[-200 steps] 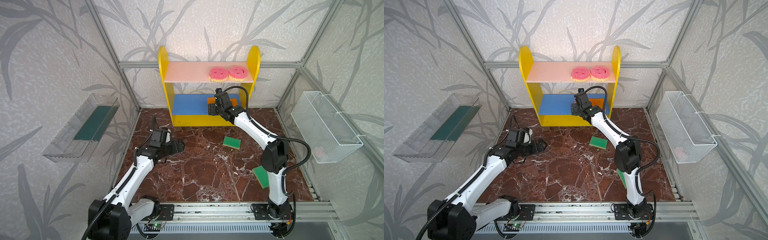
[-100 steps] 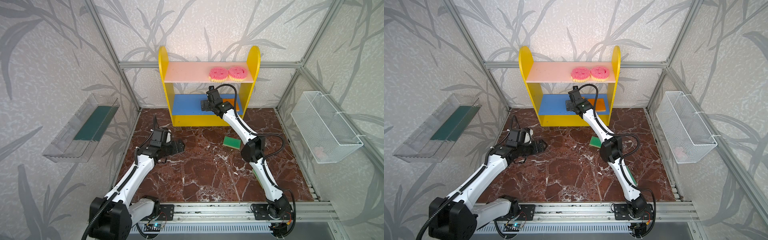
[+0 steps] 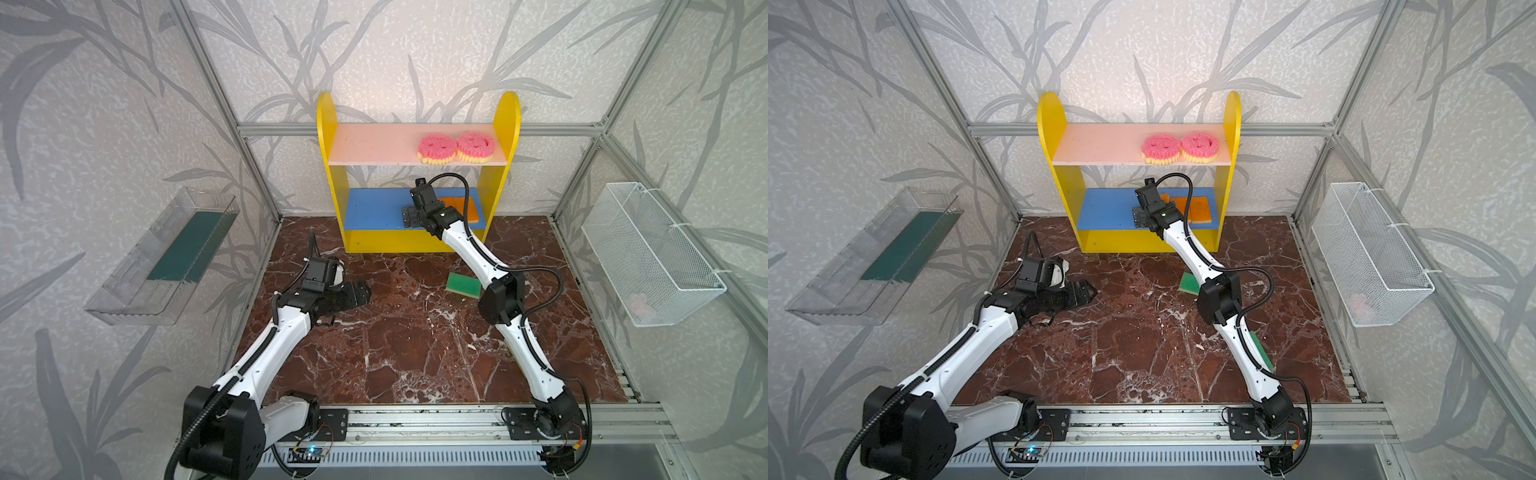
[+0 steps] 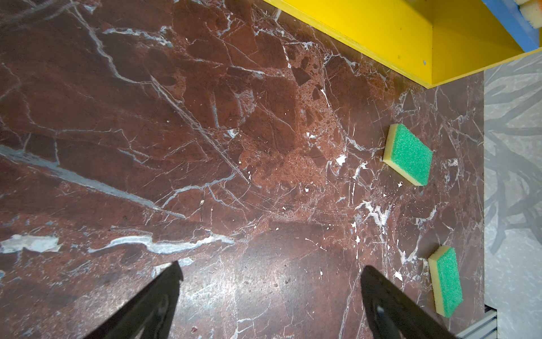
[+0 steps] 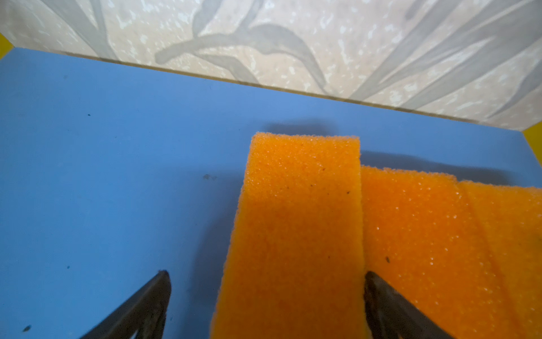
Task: Arrange cleaning sponges on a shelf
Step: Move the cleaning sponge to the shelf.
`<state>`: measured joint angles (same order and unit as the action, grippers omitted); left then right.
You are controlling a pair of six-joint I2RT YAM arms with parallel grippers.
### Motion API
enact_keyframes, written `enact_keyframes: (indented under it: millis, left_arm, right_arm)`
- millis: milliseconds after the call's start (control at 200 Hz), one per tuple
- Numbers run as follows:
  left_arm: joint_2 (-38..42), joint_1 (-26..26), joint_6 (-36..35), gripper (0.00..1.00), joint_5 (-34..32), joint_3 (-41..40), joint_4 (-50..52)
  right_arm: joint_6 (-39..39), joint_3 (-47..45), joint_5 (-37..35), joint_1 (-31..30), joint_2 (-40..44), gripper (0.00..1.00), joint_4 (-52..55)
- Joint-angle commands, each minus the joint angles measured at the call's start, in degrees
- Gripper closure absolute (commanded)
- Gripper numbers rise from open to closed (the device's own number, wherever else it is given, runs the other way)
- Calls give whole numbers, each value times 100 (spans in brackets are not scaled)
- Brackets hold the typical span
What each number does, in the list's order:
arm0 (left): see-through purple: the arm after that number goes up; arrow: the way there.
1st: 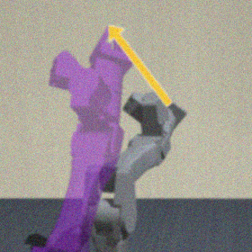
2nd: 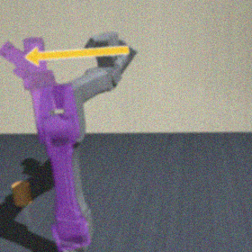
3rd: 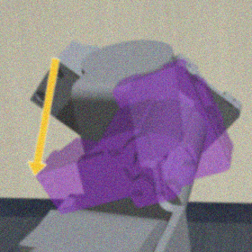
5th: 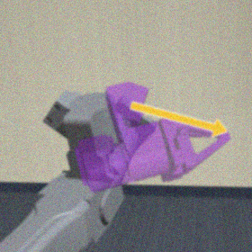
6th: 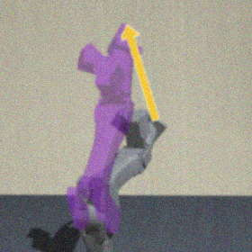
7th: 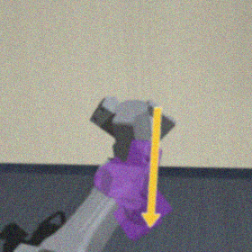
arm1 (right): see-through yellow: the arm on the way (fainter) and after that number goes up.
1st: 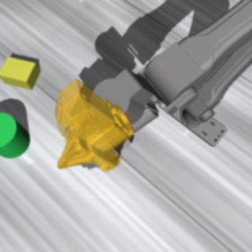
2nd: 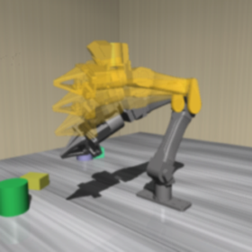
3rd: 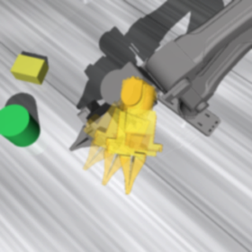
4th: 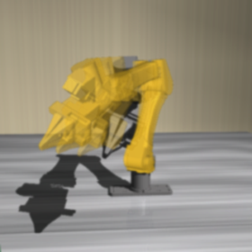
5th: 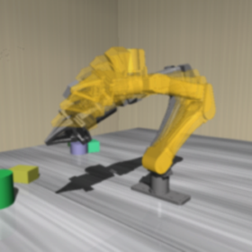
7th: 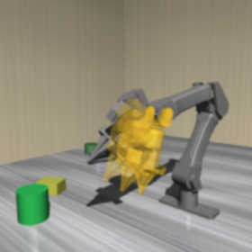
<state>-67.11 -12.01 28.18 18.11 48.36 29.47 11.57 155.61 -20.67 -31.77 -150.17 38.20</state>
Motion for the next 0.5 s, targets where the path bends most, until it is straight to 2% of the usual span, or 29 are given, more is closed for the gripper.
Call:
enact_keyframes:
  millis: [0, 495]
  left_arm:
    - [-37, -29, -68, 3, 26, 1, -12]
    - [31, -31, -72, 3, -32, -21, -12]
  right_arm:
    - [-129, 8, -129, -31, -109, 2, 45]
    - [-159, 4, -199, -29, -74, 16, 107]
